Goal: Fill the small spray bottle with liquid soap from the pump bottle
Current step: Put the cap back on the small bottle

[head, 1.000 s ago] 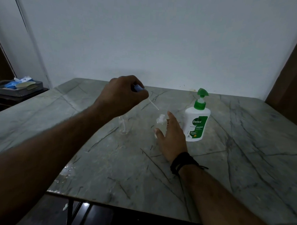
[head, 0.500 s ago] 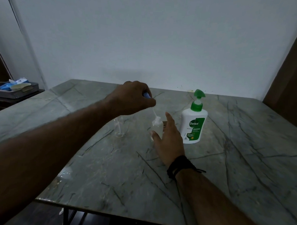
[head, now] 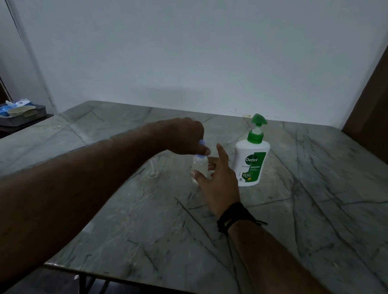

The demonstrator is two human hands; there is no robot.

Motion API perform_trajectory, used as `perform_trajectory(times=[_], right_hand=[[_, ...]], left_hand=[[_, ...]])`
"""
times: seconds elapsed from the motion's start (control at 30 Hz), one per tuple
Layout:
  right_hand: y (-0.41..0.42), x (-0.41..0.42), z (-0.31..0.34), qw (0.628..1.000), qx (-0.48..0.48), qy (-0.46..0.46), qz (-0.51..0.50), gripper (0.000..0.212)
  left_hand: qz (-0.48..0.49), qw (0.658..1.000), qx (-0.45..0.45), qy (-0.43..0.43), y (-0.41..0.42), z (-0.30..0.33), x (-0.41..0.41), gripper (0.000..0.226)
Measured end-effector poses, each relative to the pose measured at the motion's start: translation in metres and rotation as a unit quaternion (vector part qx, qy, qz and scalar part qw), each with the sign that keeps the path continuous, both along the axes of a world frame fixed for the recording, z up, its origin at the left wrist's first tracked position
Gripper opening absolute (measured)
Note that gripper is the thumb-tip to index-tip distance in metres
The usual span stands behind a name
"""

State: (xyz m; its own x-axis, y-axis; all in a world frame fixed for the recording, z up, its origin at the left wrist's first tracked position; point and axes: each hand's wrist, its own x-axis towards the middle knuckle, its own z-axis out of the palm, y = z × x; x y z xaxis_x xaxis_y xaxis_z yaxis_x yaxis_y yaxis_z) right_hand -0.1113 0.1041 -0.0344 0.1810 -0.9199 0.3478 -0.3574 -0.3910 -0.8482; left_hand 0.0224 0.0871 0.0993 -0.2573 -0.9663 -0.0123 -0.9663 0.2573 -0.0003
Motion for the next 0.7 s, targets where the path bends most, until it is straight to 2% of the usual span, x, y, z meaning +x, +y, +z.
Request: perform_trajectory(times=[0.13, 0.33, 0.47, 0.53, 0.57, 0.63, 0.7], right_hand=[[0.000, -0.001, 0.000, 1.000, -0.004, -0.002, -0.001, 0.095], [-0.001, 0.000, 0.001, 1.000, 0.000, -0.004, -0.002, 0.097], [-0.001, -0.001, 0.000, 1.000, 0.002, -0.006, -0.002, 0.097], [-0.001, 0.000, 0.000, 1.000, 0.001, -0.003, -0.002, 0.098], [-0.001, 0.000, 0.000, 1.000, 0.001, 0.000, 0.000, 0.099], [-0.001, 0.000, 0.001, 1.000, 0.003, 0.004, 0.002, 0.100], [0.000, 0.000, 0.002, 1.000, 0.002, 0.004, 0.001, 0.100]], left_hand=[[0.006, 0.998, -0.041, -0.048, -0.006, -0.005, -0.002, 0.042], [0.019, 0.995, -0.100, -0.013, -0.009, -0.017, -0.003, 0.048], [-0.006, 0.999, -0.021, -0.031, -0.004, -0.010, -0.005, 0.034], [-0.023, 0.999, 0.039, -0.016, 0.000, -0.002, -0.004, 0.021], [-0.028, 0.998, 0.061, -0.001, 0.002, 0.001, -0.004, 0.022], [-0.032, 0.997, 0.076, 0.010, 0.006, 0.005, -0.006, 0.028], [-0.028, 0.998, 0.059, -0.018, 0.005, 0.006, -0.009, 0.025]])
